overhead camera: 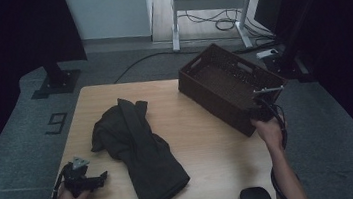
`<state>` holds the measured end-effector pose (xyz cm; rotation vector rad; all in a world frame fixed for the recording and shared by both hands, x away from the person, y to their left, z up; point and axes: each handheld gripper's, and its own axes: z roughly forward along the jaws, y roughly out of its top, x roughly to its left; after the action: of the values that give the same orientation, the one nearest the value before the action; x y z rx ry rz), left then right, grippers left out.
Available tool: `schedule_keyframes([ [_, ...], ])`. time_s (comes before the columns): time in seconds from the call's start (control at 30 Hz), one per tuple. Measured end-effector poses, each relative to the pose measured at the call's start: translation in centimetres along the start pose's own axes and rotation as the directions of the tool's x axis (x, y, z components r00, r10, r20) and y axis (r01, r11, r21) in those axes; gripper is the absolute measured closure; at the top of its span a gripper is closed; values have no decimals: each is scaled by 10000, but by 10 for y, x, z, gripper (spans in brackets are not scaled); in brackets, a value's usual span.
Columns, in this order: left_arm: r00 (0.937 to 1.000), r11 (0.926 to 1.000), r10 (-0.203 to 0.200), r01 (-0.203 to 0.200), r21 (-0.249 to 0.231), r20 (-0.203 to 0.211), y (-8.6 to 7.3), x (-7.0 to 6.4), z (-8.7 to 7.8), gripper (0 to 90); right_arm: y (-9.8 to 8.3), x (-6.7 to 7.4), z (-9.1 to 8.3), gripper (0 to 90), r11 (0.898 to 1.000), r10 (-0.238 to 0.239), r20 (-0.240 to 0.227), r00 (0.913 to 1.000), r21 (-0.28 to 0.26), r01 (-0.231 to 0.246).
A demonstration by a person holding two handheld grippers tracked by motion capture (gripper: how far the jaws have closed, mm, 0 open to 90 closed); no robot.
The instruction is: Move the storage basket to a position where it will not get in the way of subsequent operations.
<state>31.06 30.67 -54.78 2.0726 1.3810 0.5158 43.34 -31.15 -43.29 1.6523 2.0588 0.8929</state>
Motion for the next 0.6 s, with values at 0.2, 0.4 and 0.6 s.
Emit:
schedule_keyframes([
  [0.2, 10000, 10000, 1, -1, 3, 1, 0, 0, 0, 0, 4, -5, 3, 720, 9999, 130, 74, 9999, 18, -130],
  [0.4, 10000, 10000, 2, -2, 1, 0, 0, 0, 0, 0, 8, -9, 6, 720, 9998, 162, 309, 9994, -67, -160],
  [0.6, 10000, 10000, -22, 22, -20, 2, 0, 0, 0, 0, 11, -11, 9, 720, 9998, 96, 546, 9985, -164, -87],
])
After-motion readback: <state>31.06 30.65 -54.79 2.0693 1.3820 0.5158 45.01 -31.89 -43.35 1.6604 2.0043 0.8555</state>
